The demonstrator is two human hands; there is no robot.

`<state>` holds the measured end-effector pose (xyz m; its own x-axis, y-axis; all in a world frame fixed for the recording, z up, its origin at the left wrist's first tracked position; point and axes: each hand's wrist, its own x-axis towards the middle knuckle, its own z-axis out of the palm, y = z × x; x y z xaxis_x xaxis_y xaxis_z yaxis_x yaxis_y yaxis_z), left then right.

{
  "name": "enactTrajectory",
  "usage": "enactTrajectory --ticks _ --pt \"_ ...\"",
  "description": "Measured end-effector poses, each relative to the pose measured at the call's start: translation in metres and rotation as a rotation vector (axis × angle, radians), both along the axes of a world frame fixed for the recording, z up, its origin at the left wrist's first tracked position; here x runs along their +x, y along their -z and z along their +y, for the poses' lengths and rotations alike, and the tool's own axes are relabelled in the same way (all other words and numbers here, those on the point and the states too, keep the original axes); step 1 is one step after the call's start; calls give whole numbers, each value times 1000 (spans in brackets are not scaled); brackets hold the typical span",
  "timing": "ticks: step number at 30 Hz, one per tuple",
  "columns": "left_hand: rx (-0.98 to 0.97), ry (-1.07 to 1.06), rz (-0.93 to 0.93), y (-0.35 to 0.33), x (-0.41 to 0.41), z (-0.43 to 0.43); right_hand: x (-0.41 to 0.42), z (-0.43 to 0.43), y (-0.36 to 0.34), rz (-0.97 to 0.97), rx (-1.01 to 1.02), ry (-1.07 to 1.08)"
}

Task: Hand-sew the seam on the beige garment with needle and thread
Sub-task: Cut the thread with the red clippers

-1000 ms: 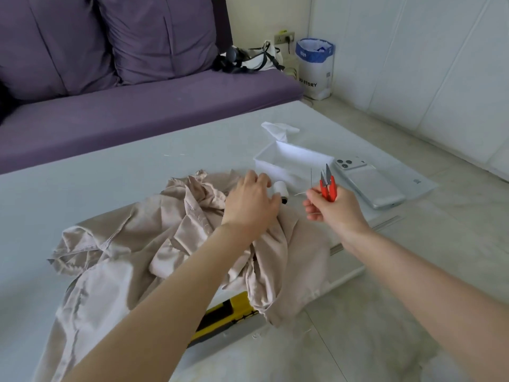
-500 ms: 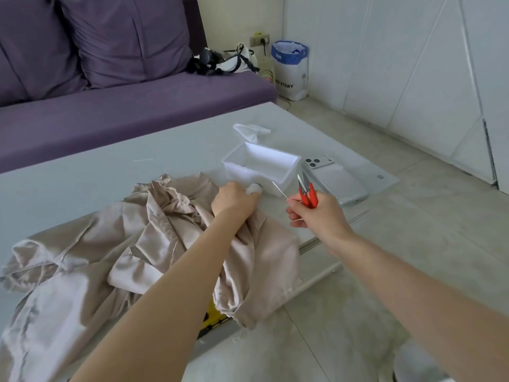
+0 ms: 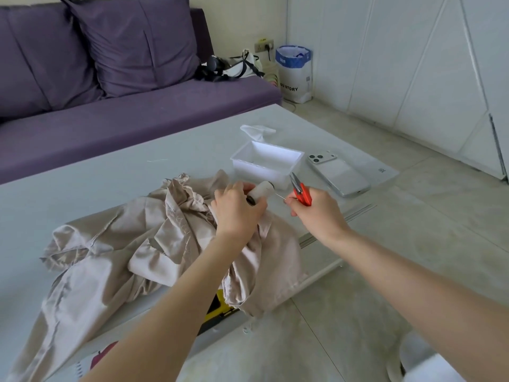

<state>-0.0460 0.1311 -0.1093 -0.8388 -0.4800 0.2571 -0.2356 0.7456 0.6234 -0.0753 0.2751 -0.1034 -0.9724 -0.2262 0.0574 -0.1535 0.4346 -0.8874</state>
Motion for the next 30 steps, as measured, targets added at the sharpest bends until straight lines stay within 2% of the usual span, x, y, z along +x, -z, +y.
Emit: enactTrajectory --ticks 3,6,13,20,25,28,30 --pt "10 12 -1 -5 8 0 6 -2 -4 -5 -9 -8" --pt "113 65 63 -11 16 -2 11 -3 -7 -5 -12 -18" --pt "198 126 40 -15 28 4 19 -10 -10 -3 -43 -3" --pt "303 103 76 -18 29 4 21 -8 -11 -34 -102 -6" --pt "336 48 126 -24 27 -1 18 4 -18 -9 -69 -32" --pt "260 55 107 -27 26 -7 13 13 -27 107 -3 7" --pt "213 83 89 -30 24 -8 8 16 -33 94 1 12"
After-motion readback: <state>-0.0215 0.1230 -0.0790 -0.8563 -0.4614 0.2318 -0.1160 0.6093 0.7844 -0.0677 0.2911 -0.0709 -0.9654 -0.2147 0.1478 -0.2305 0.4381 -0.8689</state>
